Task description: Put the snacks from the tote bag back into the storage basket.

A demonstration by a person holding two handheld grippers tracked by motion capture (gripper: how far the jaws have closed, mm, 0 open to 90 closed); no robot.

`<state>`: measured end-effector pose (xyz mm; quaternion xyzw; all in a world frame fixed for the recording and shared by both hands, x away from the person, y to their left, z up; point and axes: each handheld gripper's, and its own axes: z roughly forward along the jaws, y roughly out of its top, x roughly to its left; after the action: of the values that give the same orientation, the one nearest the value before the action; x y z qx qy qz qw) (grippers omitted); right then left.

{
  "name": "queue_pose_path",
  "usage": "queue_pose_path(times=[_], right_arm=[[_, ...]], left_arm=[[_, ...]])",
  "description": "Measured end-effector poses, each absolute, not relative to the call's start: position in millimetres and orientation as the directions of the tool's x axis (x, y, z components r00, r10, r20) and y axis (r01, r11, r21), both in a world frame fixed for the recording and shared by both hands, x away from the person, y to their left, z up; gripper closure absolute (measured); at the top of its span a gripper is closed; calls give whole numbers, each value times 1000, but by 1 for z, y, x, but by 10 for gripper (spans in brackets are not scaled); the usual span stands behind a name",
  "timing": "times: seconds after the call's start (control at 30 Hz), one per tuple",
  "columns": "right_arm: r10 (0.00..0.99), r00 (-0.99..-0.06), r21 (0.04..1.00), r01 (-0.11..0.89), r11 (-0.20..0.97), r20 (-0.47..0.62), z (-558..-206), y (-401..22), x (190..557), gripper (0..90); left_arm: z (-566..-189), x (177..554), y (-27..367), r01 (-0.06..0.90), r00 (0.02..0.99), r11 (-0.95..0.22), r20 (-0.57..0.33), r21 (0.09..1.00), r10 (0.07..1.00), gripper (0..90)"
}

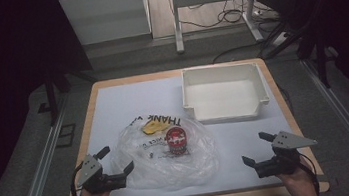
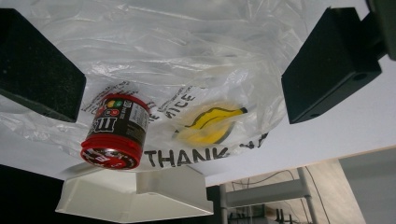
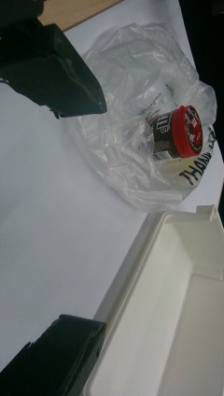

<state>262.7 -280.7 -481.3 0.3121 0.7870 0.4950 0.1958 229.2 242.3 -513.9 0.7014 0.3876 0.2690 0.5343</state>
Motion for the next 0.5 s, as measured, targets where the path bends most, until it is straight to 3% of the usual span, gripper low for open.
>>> queue_pose_path(times=[0.5], right_arm=[[661, -750, 892, 303, 335, 6, -481, -270, 270, 0]], left_arm=[[-512, 228, 242, 268, 534, -131, -34, 955, 845, 4]])
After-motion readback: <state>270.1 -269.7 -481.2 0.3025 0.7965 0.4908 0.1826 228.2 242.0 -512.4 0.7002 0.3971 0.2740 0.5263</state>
